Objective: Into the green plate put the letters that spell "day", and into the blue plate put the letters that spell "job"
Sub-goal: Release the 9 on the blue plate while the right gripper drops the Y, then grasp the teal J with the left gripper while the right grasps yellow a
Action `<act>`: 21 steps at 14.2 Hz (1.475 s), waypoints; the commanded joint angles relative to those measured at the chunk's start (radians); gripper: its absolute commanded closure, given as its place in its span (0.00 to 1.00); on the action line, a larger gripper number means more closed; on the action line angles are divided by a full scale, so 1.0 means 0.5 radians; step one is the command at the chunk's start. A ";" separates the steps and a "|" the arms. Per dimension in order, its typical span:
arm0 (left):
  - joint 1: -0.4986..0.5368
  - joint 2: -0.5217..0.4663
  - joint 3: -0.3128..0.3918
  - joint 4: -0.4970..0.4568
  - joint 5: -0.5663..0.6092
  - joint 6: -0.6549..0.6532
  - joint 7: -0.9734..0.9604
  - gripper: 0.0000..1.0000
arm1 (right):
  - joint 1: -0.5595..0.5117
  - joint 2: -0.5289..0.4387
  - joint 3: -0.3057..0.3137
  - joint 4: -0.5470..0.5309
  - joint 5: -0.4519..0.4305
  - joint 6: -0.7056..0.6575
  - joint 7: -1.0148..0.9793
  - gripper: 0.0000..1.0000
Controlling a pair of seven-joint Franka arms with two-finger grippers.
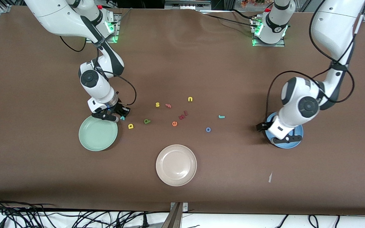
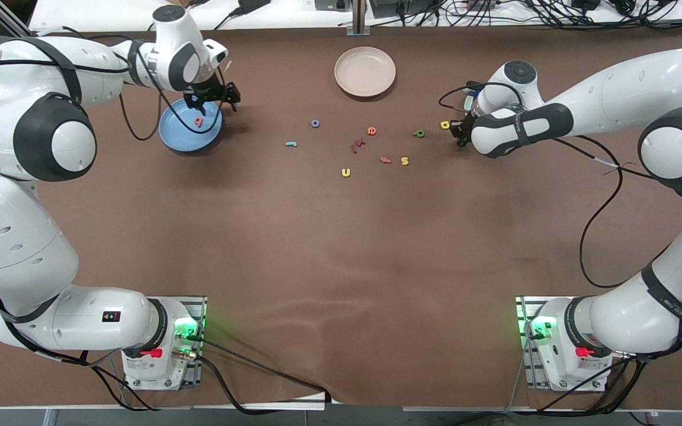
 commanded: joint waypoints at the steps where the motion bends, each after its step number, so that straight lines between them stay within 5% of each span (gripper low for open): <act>1: 0.006 -0.003 -0.076 0.001 -0.186 -0.025 -0.365 0.00 | 0.015 0.004 -0.013 0.040 -0.028 0.017 -0.005 1.00; 7: -0.221 0.018 -0.101 0.016 -0.226 0.020 -1.687 0.00 | 0.003 -0.334 -0.007 0.040 -0.012 -0.327 -0.069 1.00; 12: -0.353 0.110 -0.101 -0.008 -0.211 0.275 -2.464 0.00 | -0.260 -0.218 -0.016 0.126 -0.015 -0.306 -0.468 0.98; 16: -0.473 0.120 -0.095 -0.027 -0.193 0.361 -2.832 0.00 | -0.313 -0.113 -0.013 0.218 -0.006 -0.299 -0.527 0.60; 21: -0.534 0.117 -0.086 -0.183 -0.119 0.530 -2.946 0.00 | -0.197 -0.104 -0.004 0.297 0.009 -0.309 -0.441 0.52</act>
